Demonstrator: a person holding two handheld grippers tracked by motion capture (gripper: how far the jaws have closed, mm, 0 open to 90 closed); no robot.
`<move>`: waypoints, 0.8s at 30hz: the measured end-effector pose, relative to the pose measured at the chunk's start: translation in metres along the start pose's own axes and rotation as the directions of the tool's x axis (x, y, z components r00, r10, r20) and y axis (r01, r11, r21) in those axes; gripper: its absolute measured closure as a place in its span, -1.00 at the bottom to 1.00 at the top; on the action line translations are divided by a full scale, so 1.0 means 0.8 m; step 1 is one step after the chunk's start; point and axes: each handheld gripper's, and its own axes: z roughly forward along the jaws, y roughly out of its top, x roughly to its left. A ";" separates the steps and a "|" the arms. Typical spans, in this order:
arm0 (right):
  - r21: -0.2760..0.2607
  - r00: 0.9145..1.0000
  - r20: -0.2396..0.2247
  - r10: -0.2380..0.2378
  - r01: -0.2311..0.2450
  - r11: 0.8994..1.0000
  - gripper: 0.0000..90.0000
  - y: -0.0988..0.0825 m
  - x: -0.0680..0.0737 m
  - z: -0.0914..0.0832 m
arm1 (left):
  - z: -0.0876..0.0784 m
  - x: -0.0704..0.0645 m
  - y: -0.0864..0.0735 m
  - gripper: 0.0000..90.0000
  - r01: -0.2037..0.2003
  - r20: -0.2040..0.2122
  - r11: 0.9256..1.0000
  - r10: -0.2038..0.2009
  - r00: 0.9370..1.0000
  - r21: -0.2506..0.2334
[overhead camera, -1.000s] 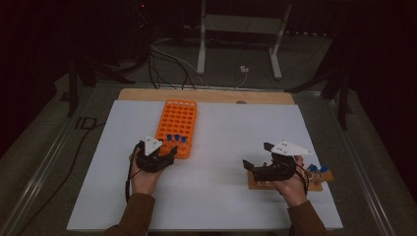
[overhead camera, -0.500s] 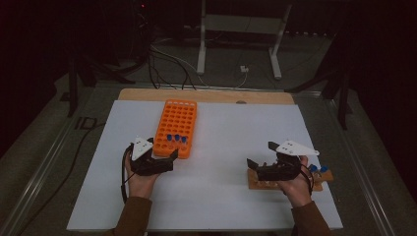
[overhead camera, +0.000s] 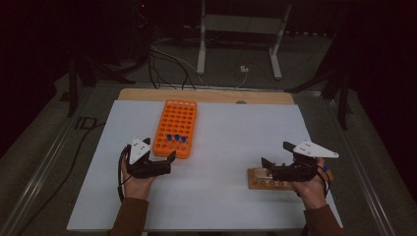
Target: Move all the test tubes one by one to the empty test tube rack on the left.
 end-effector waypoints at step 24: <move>0.058 0.983 0.184 0.028 -0.039 0.998 -0.60 -0.050 -0.048 -0.080 | 0.005 -0.004 -0.004 -0.98 0.000 -0.002 1.000 0.000 1.000 0.020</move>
